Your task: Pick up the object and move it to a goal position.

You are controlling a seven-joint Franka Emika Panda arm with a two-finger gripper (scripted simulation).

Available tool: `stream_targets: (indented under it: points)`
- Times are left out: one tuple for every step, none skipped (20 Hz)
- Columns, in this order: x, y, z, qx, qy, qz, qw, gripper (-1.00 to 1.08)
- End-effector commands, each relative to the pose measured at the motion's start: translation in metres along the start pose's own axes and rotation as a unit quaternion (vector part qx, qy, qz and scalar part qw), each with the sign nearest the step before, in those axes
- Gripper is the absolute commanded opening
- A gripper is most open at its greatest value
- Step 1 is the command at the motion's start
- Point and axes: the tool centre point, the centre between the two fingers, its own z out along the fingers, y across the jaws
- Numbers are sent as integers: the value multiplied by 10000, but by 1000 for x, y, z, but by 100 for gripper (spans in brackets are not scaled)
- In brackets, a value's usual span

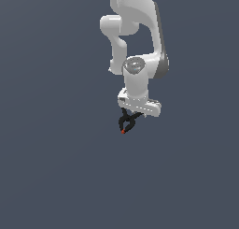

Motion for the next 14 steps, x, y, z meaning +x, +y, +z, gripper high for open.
stream_targets:
  points:
    - [-17,0,15,61,-84,454,9989,28]
    - [-23,0,20,78,-115,624,9980,28]
    - [-29,0,25,91,-143,785,9968,28]
    - [-35,1,30,100,-169,938,9954,28]
    - [-40,2,34,107,-193,1082,9939,28]
    - [-45,3,38,112,-214,1217,9923,28]
    - [-50,3,42,114,-233,1343,9906,28]
    - [-54,4,45,115,-251,1459,9889,28]
    - [-58,5,48,115,-266,1567,9872,28]
    - [-62,6,51,114,-279,1665,9856,28]
    - [-65,7,53,112,-291,1754,9840,28]
    - [-68,8,55,110,-301,1833,9825,28]
    - [-70,9,57,108,-310,1903,9812,28]
    - [-73,9,59,105,-317,1964,9800,28]
